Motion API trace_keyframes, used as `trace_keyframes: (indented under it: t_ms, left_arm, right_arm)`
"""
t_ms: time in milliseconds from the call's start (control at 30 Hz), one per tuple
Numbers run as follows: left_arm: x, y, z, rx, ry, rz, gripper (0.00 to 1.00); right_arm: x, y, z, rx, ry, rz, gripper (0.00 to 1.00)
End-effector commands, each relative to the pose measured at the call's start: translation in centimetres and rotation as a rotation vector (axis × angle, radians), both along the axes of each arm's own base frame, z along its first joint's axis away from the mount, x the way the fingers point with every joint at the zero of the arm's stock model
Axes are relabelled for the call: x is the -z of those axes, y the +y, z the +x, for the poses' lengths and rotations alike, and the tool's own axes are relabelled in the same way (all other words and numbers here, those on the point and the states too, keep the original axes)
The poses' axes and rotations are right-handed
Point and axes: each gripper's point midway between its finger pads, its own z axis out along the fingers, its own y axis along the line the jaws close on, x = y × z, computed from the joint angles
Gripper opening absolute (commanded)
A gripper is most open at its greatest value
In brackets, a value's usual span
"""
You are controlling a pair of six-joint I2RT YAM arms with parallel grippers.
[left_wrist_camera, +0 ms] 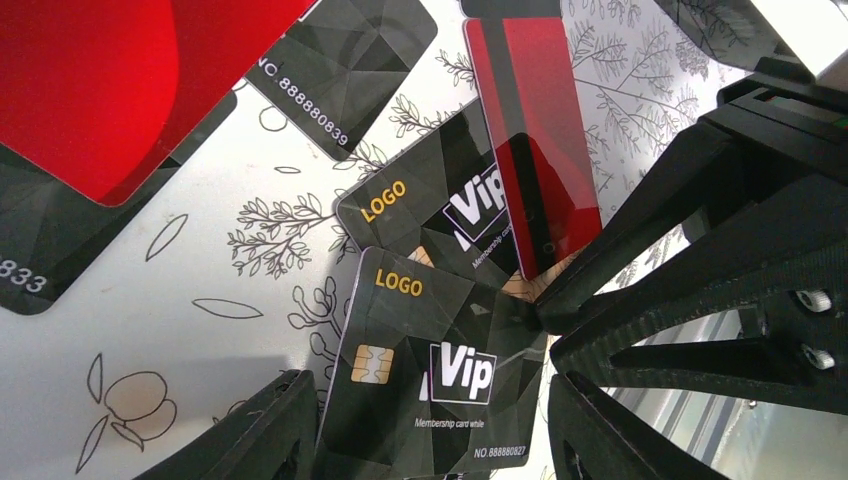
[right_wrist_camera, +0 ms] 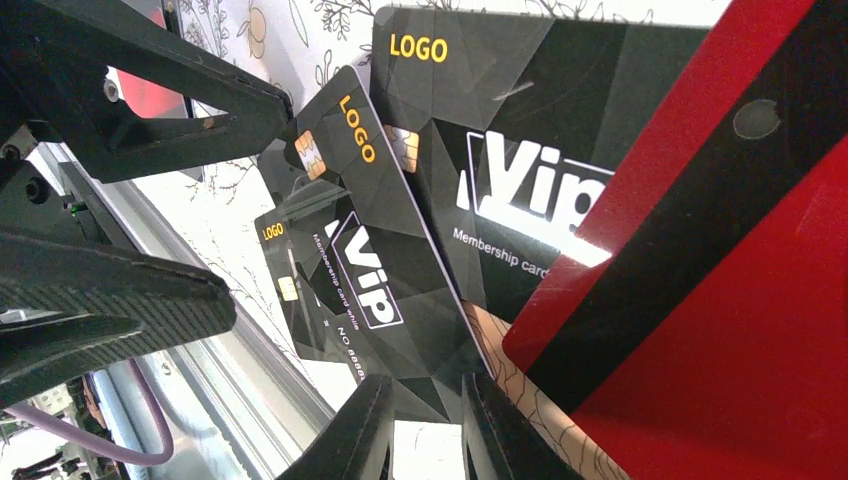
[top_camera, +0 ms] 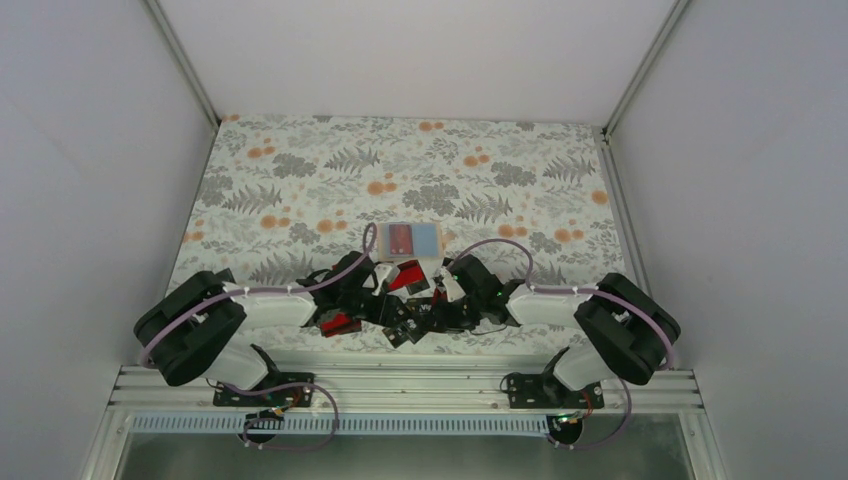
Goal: Put the credit cards into the card holder
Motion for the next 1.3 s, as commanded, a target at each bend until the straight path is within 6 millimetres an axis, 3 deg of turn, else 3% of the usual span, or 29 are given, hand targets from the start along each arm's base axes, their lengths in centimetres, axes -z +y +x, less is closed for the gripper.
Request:
trace_keyframes:
  t_ms: [0, 333, 700, 1267]
  left_arm:
    - [2.4, 1.6, -2.4, -0.002, 0.126, 0.042, 0.57]
    - [0.4, 1.1, -2.5, -0.034, 0.152, -0.131, 0.5]
    - [0.2, 1.1, -2.6, -0.045, 0.181, -0.211, 0.44]
    - [0.0, 0.8, -1.8, -0.031, 0.148, -0.188, 0.18]
  right_arm:
    - [3.6, -3.0, -1.3, 0.024, 0.035, -0.161, 0.2]
    - [3.9, -3.0, -1.5, 0.024, 0.042, -0.154, 0.2]
    - [4.1, -3.1, -1.7, 0.023, 0.045, -0.155, 0.2]
    - [4.0, -3.1, -1.7, 0.028, 0.041, -0.15, 0.2]
